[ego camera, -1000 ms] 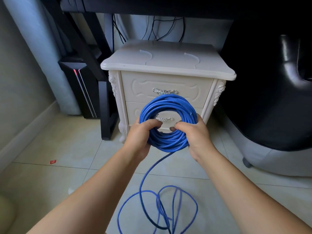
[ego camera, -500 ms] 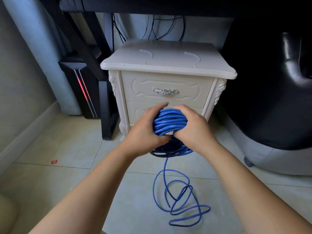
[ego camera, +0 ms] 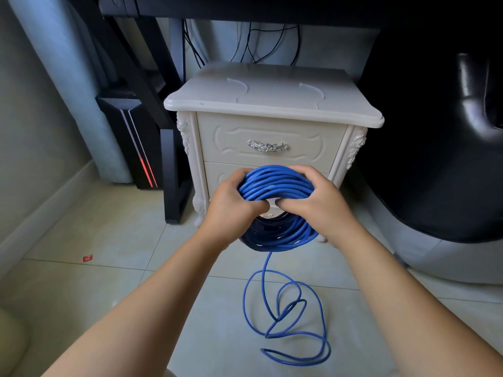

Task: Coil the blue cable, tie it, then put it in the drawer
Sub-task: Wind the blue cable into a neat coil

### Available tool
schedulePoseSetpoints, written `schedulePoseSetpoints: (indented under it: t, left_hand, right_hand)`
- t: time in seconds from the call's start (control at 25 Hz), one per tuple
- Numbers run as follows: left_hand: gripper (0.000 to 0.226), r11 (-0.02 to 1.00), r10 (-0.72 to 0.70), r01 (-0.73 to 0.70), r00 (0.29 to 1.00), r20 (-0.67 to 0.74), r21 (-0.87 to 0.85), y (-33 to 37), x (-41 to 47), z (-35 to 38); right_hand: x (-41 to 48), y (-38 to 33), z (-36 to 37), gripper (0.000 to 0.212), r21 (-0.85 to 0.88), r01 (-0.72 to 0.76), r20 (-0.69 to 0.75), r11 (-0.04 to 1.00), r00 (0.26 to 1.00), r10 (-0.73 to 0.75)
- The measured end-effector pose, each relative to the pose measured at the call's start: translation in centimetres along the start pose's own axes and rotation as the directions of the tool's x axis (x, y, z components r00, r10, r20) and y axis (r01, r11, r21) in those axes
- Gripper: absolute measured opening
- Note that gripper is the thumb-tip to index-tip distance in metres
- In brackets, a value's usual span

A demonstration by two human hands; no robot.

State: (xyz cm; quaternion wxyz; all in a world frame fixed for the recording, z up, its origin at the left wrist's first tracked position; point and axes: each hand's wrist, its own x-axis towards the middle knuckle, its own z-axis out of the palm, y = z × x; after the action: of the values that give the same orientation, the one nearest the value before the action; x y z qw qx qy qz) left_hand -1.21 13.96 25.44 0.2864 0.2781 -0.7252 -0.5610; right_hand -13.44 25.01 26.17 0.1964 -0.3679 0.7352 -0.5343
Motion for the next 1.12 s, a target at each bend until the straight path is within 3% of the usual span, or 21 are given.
schedulePoseSetpoints:
  t: [0.28,0.44,0.6,0.72,0.84,0.96,1.04,1.12]
  left_hand:
    - [0.032,0.931,-0.150,0.118,0.986,-0.069,-0.345,-0.4,0.7,-0.3]
    - [0.025,0.792,-0.258,0.161,0.962,-0.084,-0.590,-0.4,0.9,-0.4]
    - [0.025,0.762,-0.255,0.186,0.967,-0.023,-0.620,-0.5,0.5,-0.1]
    - [0.036,0.823,-0.267,0.253,0.963,0.048,-0.509,-1.1,0.3,0.0]
    - [0.052,0.881,-0.268,0.270,0.962,0.061,-0.388,-0.8,0.6,-0.6]
    - [0.060,0.947,-0.128,0.135,0.991,0.041,-0.291,-0.2,0.7,-1.3]
    - [0.070,0.999,-0.016,0.019,0.999,0.048,-0.046,-0.3,0.5,-1.4]
    - [0.074,0.971,0.065,-0.090,0.991,0.121,0.220,-0.6,0.2,-1.5]
  right_hand:
    - [0.9,1.4,0.3,0.033,0.425,-0.164,0.033,0.890,0.986,0.166]
    - [0.4,1.9,2.0,0.030,0.476,-0.252,0.073,0.842,0.966,0.248]
    - [0.1,1.7,2.9,0.033,0.607,-0.220,-0.003,0.763,0.960,0.280]
    - [0.4,1.6,2.7,0.037,0.660,-0.179,-0.057,0.730,0.956,0.287]
    - [0.7,1.3,2.0,0.035,0.559,-0.159,-0.107,0.814,0.959,0.261]
    - [1.0,0.9,1.2,0.041,0.321,-0.099,-0.126,0.942,0.981,0.146]
    - [0.9,0.8,0.9,0.045,0.077,-0.041,-0.085,0.996,0.995,0.048]
    - [0.8,0.8,0.9,0.044,-0.134,0.027,-0.014,0.991,0.999,-0.029]
